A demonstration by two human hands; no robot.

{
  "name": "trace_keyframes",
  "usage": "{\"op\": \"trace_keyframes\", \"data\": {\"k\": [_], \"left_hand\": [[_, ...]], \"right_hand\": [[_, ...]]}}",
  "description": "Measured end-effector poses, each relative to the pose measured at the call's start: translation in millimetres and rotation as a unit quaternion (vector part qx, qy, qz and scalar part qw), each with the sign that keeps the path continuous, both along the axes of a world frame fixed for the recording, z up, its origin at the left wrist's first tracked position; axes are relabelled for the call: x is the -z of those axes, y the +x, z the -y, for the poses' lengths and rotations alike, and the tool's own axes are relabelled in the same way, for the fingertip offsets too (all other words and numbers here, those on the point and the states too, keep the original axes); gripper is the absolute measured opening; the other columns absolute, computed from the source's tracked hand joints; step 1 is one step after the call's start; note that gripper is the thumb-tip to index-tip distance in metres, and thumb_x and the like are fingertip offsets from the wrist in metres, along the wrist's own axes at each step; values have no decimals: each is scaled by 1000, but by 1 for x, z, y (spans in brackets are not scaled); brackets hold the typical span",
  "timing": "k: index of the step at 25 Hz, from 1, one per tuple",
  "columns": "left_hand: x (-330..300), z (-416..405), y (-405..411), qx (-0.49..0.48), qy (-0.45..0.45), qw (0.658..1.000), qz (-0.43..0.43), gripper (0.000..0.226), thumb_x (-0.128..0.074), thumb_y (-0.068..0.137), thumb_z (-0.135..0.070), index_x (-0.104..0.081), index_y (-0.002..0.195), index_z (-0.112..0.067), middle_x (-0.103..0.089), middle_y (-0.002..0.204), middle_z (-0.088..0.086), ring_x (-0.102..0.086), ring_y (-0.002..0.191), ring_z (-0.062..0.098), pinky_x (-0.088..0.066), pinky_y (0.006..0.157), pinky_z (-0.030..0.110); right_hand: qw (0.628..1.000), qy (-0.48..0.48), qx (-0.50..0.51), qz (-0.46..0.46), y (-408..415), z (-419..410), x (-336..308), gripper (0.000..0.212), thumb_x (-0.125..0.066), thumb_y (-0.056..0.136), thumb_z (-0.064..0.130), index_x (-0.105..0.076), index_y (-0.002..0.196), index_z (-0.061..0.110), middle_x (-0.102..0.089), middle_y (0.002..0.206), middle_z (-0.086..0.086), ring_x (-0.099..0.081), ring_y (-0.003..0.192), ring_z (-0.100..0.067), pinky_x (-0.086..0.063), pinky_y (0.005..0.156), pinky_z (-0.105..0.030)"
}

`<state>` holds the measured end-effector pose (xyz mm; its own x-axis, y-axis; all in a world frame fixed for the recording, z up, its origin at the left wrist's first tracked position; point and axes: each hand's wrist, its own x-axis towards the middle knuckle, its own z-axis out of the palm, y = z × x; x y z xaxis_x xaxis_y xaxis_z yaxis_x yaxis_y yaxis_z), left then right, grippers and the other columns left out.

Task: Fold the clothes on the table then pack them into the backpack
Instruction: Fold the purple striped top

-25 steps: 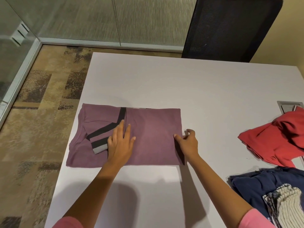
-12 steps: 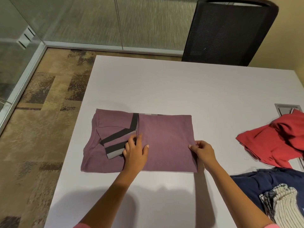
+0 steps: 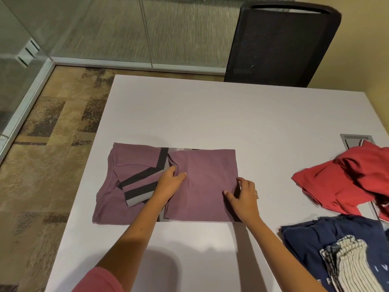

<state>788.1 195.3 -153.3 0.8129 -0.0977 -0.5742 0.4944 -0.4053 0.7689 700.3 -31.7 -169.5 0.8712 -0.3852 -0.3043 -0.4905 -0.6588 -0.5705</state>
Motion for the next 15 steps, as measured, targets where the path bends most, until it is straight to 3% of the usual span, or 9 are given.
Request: {"op": "trace_keyframes", "data": {"k": [2, 4, 5, 7, 8, 10, 12, 14, 15], "left_hand": [[-15, 12, 2, 32, -52, 998, -17, 27, -50, 96, -33, -56, 119, -19, -64, 115, 2, -61, 105, 20, -50, 91, 32], [-31, 31, 2, 75, -66, 995, -9, 37, -46, 98, -38, -46, 133, -26, -60, 122, -4, -59, 105, 11, -47, 95, 32], [-39, 43, 1, 94, -61, 994, -6, 46, -43, 99, -40, -37, 142, -24, -59, 117, -5, -58, 100, 9, -48, 93, 32], [-56, 74, -2, 129, -54, 990, 3, 51, -39, 101, -38, -25, 147, -20, -51, 89, -9, -55, 82, 9, -53, 76, 30], [-64, 92, -5, 145, -61, 987, 21, 44, -39, 102, -35, -29, 141, -19, -43, 79, -9, -51, 75, 11, -53, 70, 32], [-75, 129, -11, 175, -82, 980, 52, 15, -42, 101, -29, -39, 110, -18, -36, 72, -5, -41, 67, 12, -46, 65, 35], [-85, 160, -17, 209, -116, 968, 79, 15, -45, 100, -26, -36, 93, -16, -33, 76, -3, -33, 68, 11, -34, 63, 29], [-93, 182, -23, 234, -150, 958, 72, 8, -45, 100, -27, -40, 98, -22, -35, 84, -9, -35, 72, 5, -30, 65, 19], [-93, 187, -24, 235, -164, 956, 60, 11, -45, 101, -28, -44, 111, -22, -39, 90, -14, -40, 78, 0, -31, 70, 14]], "right_hand": [[1000, 18, 14, 20, 0, 2, 0, 57, -68, 86, 34, -46, 134, 11, -44, 132, -11, -44, 122, -26, -32, 106, -42], [997, 40, 41, 46, 4, 7, -4, 52, -66, 88, 32, -49, 132, 11, -45, 130, -9, -45, 121, -23, -33, 107, -43], [995, 57, 55, 61, 6, 11, -4, 48, -64, 89, 32, -51, 130, 12, -46, 129, -8, -47, 118, -22, -35, 106, -42], [984, 118, 108, 79, 11, 23, -7, 39, -60, 92, 33, -56, 124, 12, -51, 125, -7, -54, 111, -20, -43, 100, -38], [972, 155, 153, 86, 15, 31, -8, 35, -58, 93, 35, -58, 120, 12, -56, 121, -7, -58, 107, -20, -48, 94, -35], [939, 232, 237, 93, 20, 49, -20, 31, -49, 97, 39, -60, 109, 12, -63, 104, -5, -62, 95, -20, -51, 74, -23], [919, 281, 268, 66, 20, 67, -36, 35, -35, 103, 38, -58, 113, 13, -61, 94, -3, -59, 88, -19, -46, 58, -13], [907, 319, 273, 44, 12, 84, -45, 42, -27, 104, 41, -54, 121, 15, -60, 89, 2, -59, 90, -19, -44, 56, -13], [905, 328, 268, 35, 8, 91, -46, 45, -25, 103, 45, -54, 121, 15, -60, 88, 3, -60, 86, -17, -44, 58, -16]]}}
